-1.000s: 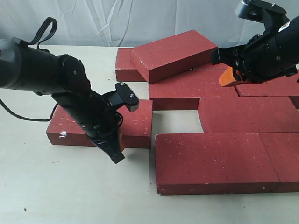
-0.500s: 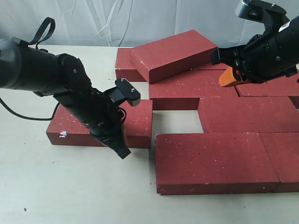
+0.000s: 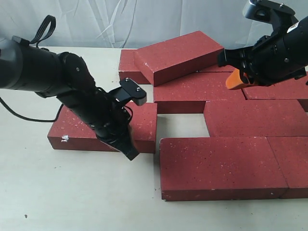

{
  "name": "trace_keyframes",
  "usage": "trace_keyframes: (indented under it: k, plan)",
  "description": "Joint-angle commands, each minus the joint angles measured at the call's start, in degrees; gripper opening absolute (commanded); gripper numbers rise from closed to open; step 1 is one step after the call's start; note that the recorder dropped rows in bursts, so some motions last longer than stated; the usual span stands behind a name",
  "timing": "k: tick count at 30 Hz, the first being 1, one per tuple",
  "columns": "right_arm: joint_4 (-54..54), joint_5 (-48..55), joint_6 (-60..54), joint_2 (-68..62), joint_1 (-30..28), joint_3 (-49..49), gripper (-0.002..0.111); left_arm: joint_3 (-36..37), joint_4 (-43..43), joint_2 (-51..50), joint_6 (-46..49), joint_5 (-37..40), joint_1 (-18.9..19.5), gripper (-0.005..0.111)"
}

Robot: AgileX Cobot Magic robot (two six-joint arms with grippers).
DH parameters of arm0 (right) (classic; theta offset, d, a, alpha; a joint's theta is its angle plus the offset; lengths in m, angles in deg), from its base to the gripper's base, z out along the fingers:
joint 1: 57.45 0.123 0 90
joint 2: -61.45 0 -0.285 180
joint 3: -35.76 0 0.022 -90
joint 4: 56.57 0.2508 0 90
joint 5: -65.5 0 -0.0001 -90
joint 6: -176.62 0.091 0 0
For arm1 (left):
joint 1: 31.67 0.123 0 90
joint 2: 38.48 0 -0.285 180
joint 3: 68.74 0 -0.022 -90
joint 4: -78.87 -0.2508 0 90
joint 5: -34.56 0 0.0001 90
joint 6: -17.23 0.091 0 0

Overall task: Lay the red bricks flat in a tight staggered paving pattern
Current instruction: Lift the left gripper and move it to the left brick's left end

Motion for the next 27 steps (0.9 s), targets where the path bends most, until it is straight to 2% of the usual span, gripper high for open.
trace_keyframes:
  k: [1, 14, 22, 27]
  plan:
    - [-0.6, -0.3, -0.2, 0.0, -0.1, -0.2, -0.001, -1.3, 0.7, 0.0, -0.2, 2.3, -0.4, 0.000]
    - [-0.6, -0.3, -0.2, 0.0, -0.1, -0.2, -0.001, -3.6, -0.8, 3.6, -3.0, 4.2, 0.7, 0.000]
    - [-0.6, -0.3, -0.2, 0.0, -0.1, -0.2, -0.001, -3.6, -9.7, 9.3, -15.2, 4.2, 6.9, 0.000]
    - [-0.6, -0.2, -0.2, 0.0, -0.1, -0.2, -0.001, -3.6, -13.0, 12.4, -21.6, 4.4, 12.8, 0.000]
